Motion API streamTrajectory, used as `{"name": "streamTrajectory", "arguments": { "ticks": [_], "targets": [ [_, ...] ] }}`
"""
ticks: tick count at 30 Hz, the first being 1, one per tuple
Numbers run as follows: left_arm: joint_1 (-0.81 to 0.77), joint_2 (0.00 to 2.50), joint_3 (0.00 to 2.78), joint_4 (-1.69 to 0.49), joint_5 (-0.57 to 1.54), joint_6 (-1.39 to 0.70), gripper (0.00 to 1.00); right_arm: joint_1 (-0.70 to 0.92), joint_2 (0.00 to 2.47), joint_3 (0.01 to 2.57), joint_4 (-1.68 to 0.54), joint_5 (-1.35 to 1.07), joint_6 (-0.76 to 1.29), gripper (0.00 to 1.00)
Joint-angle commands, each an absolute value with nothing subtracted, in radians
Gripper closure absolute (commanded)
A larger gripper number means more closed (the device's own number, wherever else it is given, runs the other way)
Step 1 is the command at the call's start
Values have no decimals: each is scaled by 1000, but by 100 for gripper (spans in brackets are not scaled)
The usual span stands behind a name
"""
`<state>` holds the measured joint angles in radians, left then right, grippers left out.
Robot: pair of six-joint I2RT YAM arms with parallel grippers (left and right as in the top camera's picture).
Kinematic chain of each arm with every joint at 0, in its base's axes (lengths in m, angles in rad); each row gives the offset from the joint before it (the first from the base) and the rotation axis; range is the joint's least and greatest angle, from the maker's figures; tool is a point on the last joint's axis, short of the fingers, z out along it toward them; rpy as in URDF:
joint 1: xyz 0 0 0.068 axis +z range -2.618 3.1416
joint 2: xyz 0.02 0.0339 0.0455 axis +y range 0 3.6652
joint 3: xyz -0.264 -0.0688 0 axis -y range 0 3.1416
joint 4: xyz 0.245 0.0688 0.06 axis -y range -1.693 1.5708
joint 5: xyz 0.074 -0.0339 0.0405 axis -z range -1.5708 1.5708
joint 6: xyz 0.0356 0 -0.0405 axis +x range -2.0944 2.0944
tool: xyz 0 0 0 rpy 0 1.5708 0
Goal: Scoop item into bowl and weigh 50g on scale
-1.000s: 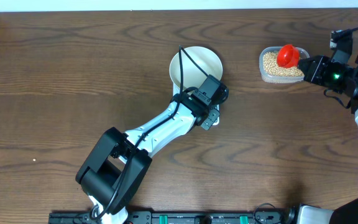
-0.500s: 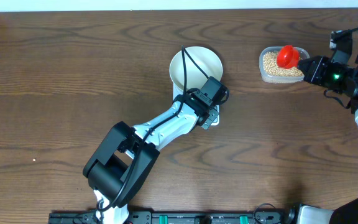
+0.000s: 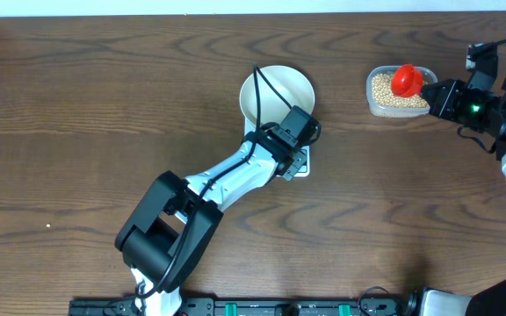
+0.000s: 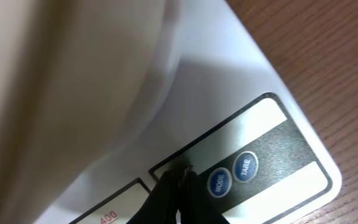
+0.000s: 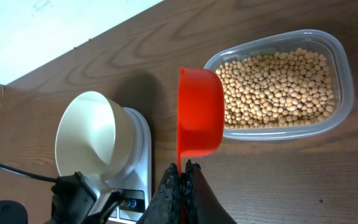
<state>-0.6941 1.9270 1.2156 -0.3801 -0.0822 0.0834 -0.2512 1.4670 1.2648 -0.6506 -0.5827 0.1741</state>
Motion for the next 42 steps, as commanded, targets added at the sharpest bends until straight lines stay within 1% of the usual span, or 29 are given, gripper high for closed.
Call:
{"name": "streamTrajectory", "arguments": {
  "ticks": [1,16,29,38,42],
  "targets": [
    [-688,1900,1196,-391,-98,93,93,-254,1466,1264,-652,-577,159,99],
    [-688,1916,1195,-405,-90,63,93,-254,1466,1264,-659,-574,151,99],
    [-688,1862,1202,-394,-91,63,93,-254,1466,1264,-659,-574,148,99],
    [-688,1878,1195,-403,-89,46,92,-254,1466,1264,-667,-557,148,99],
    [-689,1901,1194,-406,-56,40,93,-254,1466,1264,-672,-552,148,99]
  ]
}}
